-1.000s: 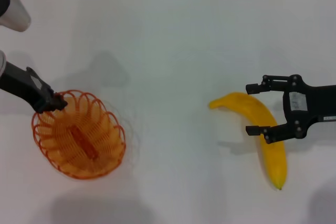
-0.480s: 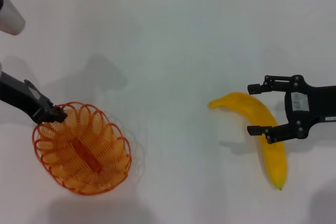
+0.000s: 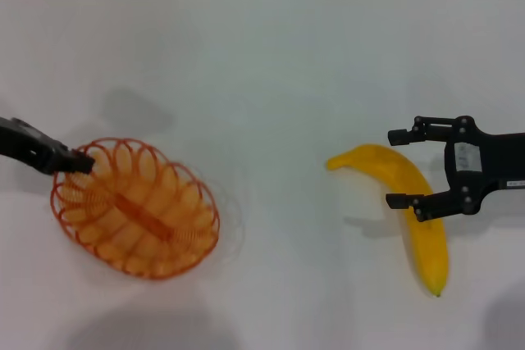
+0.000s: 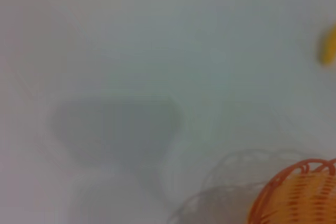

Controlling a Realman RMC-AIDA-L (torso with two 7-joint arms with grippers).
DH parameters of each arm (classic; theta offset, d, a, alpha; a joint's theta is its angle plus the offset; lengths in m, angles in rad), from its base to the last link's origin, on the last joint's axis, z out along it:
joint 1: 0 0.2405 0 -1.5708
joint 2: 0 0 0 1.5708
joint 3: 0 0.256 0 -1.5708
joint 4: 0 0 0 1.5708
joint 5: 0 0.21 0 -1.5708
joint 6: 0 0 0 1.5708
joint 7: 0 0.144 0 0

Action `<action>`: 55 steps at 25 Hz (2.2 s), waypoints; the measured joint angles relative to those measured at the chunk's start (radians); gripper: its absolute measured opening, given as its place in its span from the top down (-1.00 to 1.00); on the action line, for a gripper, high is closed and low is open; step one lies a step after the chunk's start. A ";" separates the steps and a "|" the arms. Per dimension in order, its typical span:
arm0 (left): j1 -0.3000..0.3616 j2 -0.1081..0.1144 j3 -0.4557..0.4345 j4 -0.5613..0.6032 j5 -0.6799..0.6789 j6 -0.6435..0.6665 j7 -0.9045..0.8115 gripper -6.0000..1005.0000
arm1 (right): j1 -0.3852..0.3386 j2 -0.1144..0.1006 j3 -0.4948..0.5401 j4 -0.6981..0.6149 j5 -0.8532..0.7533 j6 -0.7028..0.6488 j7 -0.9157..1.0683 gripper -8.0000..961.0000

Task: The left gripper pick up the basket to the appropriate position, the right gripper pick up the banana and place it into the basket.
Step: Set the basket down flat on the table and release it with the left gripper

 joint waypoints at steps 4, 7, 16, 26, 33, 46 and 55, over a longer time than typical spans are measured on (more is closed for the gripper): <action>0.006 -0.003 -0.069 0.004 -0.023 0.002 -0.037 0.81 | 0.000 0.000 0.000 0.000 0.003 0.000 0.000 -0.80; 0.021 -0.005 -0.082 -0.009 -0.084 -0.008 -0.078 0.82 | 0.000 0.000 0.001 0.000 0.004 -0.002 0.000 -0.80; -0.001 -0.001 -0.056 -0.109 -0.128 -0.126 -0.270 0.82 | 0.007 0.002 0.002 0.000 0.004 -0.002 0.000 -0.80; -0.055 -0.001 -0.005 -0.232 -0.105 -0.131 -0.459 0.80 | 0.010 0.002 0.002 0.000 0.005 -0.005 0.000 -0.79; -0.060 -0.005 0.045 -0.306 -0.109 -0.159 -0.517 0.77 | 0.013 0.003 0.002 0.000 0.007 -0.003 0.000 -0.79; -0.110 -0.006 0.046 -0.431 -0.111 -0.245 -0.510 0.70 | 0.023 0.007 0.002 0.000 0.007 0.001 0.000 -0.78; -0.105 -0.006 0.046 -0.457 -0.115 -0.242 -0.510 0.66 | 0.023 0.007 0.002 0.000 0.007 0.001 0.000 -0.78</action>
